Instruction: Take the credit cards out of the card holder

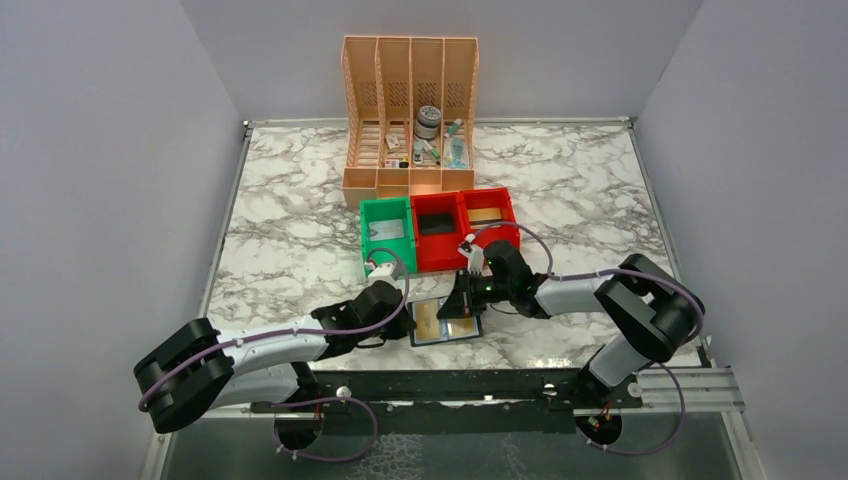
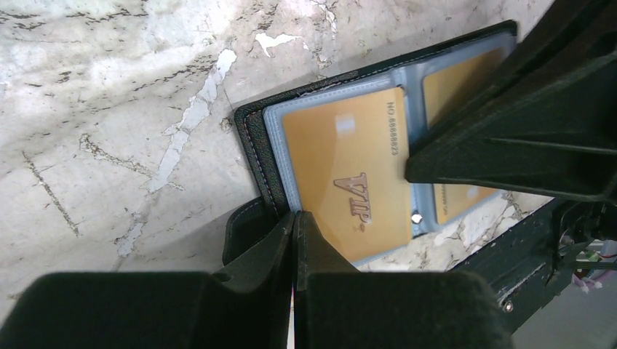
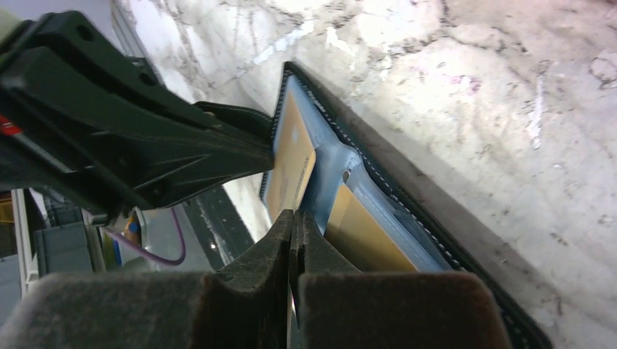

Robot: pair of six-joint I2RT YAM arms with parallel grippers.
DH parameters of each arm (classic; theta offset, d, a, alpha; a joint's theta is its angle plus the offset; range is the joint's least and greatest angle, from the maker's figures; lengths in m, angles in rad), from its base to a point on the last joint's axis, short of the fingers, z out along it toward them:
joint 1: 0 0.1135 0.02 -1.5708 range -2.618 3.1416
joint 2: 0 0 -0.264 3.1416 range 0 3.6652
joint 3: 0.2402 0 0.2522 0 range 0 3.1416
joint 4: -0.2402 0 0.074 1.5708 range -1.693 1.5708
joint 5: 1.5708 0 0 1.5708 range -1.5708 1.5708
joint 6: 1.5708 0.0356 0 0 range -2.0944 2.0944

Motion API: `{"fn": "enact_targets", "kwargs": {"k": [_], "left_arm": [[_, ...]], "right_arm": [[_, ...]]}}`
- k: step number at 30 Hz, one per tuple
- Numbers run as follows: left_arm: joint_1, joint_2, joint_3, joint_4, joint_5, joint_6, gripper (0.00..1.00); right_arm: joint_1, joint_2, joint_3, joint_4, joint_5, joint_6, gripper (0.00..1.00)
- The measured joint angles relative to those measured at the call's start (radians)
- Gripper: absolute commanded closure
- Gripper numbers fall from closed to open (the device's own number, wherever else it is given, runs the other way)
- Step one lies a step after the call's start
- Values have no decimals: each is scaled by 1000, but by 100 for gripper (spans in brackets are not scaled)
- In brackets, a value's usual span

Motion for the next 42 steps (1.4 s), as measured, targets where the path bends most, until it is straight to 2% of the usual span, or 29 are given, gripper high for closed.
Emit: {"fn": "enact_targets", "kwargs": {"k": [6,16,21,27,33,36,42], "left_arm": [[0,1,0,2,0,0,96],[0,-2,-1,1,-1,0,97],[0,-32,-15,-6,-9,5,91],[0,-116,-21,-47,-18,28,78],[0,-160,-12,-53,-15,53,64],[0,-153,-10,1,11,71,63],[0,-27,50,59,40,93,67]], "right_arm": [[3,-89,0,-66,15,-13,99],[-6,-123,-2,-153,47,-34,99],[-16,-144,-2,-188,82,-56,99],[-25,-144,-5,-203,96,-62,89],[-26,-138,-8,-169,48,-67,81],[-26,-134,-10,-145,21,-62,73],[-26,-82,-16,-113,3,-56,72]]}}
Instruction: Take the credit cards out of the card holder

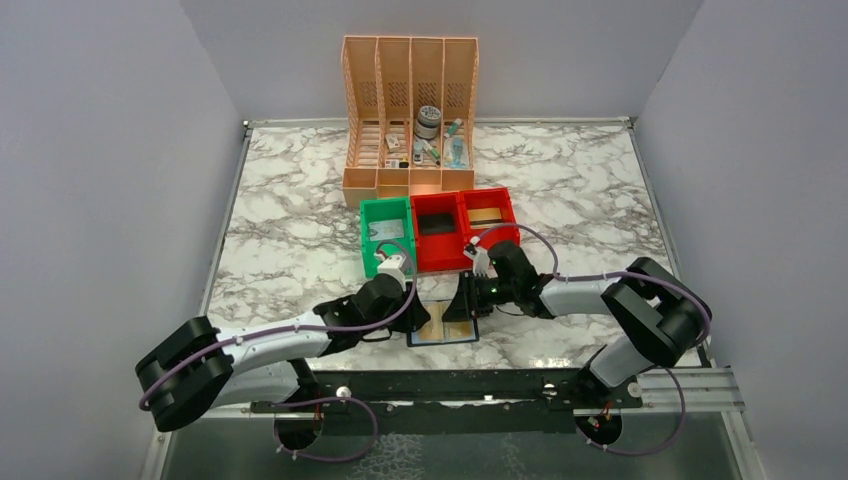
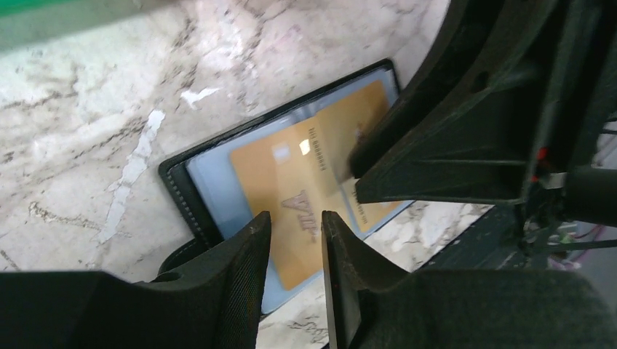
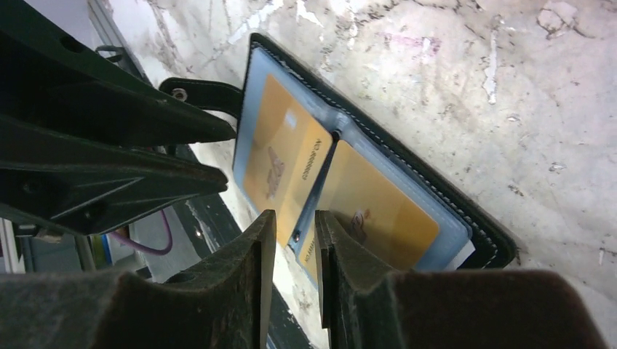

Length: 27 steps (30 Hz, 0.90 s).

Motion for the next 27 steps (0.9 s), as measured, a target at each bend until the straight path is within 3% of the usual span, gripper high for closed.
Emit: {"fn": "enact_targets", "kwargs": {"k": [5,16,22,27], "left_arm": [[0,101,-3,3,-15,-15,72],[-15,132,-40,106,-43,-70,76],[-22,132,-44,113,-61,-89,76],[-24,132,-42,108,-68,-89,77]], "right_arm": [[0,55,-2,44,-14,3,72],[1,60,-5,58,-17,4,73],[1,83,-39,137,-29,58,98],[-4,59,-75,174,-31,89,99]]}}
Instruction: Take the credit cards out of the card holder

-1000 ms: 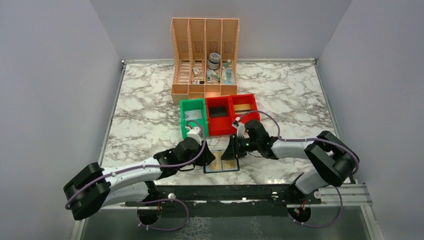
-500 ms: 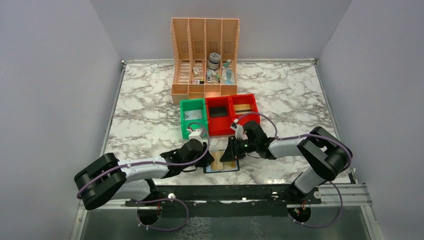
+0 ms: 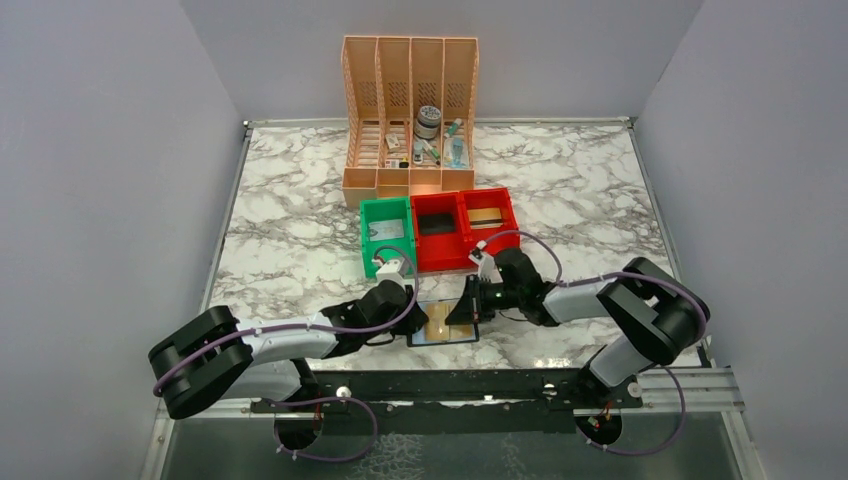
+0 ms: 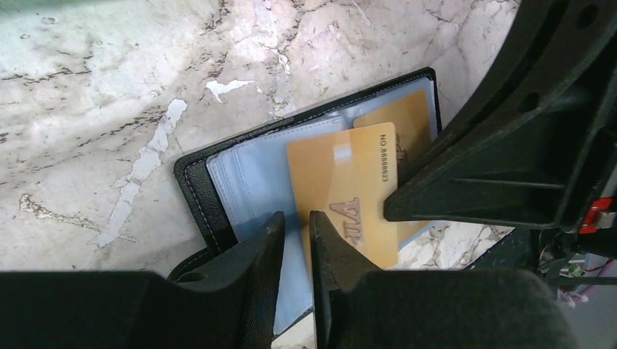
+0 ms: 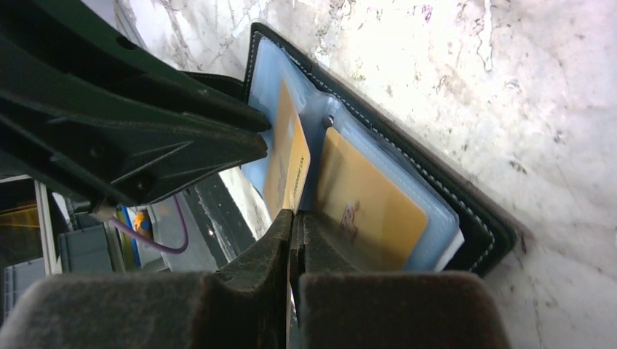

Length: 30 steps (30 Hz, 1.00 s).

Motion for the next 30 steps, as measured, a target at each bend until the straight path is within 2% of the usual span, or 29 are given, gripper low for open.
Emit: {"fn": "enact_targets", "kwargs": {"k": [8,16,18,21,24,30], "left_arm": [[-4,-19,-2,-24,-11,-5,76],[-18,-113,14,-136,-6,20,59],[-23,-144,29,-155,-4,30,57],[-24,-167,53,-147,9,44,58],[-24,-153,58,-126,22,48,65],[-32,-15,58,-97,57,44,72]], "right_arm": [[-74,-95,-21,-98,-5,-53,99],[-81,-82,-11,-133,-22,-82,99],[-81,-79,-9,-133,-24,-82,98],[-81,-79,-6,-133,-24,-81,97],[-81,-79,-5,-131,-24,-80,95],[-81,-68,-5,-121,-24,-63,92]]}}
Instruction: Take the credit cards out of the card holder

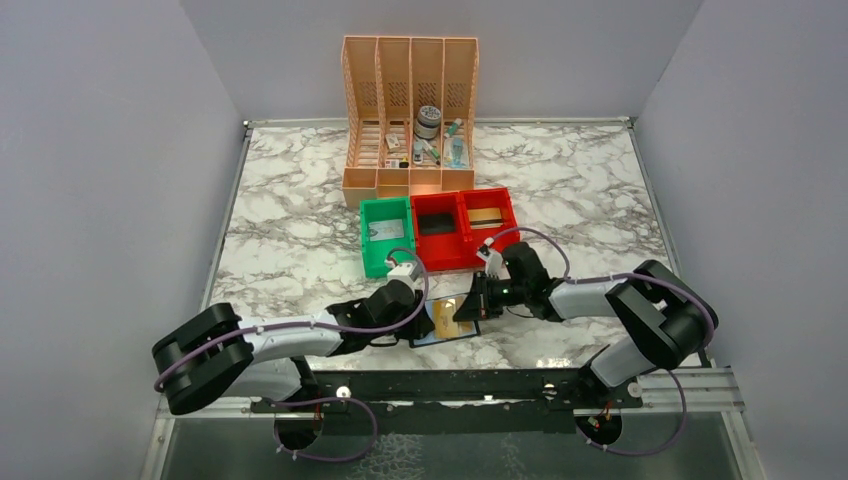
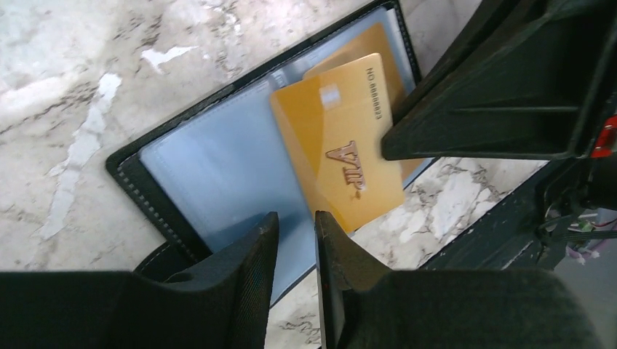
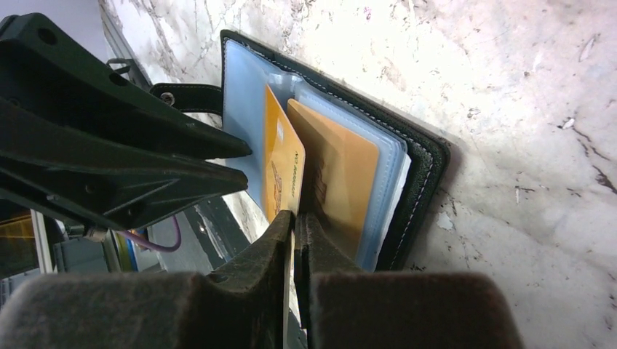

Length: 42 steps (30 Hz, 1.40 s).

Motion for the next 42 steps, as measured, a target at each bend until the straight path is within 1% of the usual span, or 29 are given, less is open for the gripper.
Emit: {"fn": "enact_targets", "kwargs": {"k": [3,8,20,27,29,31,33,37,42], "left_arm": [[-11,47,5,35,3,-3,77],[-24,90,17,73,2,-3,79],[-30,93,18,74,-3,-3,81],[-30,92,18,72,-10,-4,81],[-31,91,18,71,-11,-5,81],[-31,90,18,70,-12,-7,81],[-31,89,18,69,-14,-9,81],[-31,83,17,61,-15,-12,81],[-31,62,8,45,-21,-14,78]], "right_arm": [[0,7,0,12,-1,10,89],[0,14,0,25,-5,21,85],[0,69,21,81,-59,26,79],[0,106,35,102,-98,22,79],[0,106,35,102,-105,15,82],[0,106,37,97,-106,5,91],[0,105,37,91,-102,-3,98],[0,51,30,54,-65,-10,99],[1,-143,31,-68,75,-54,99]]}}
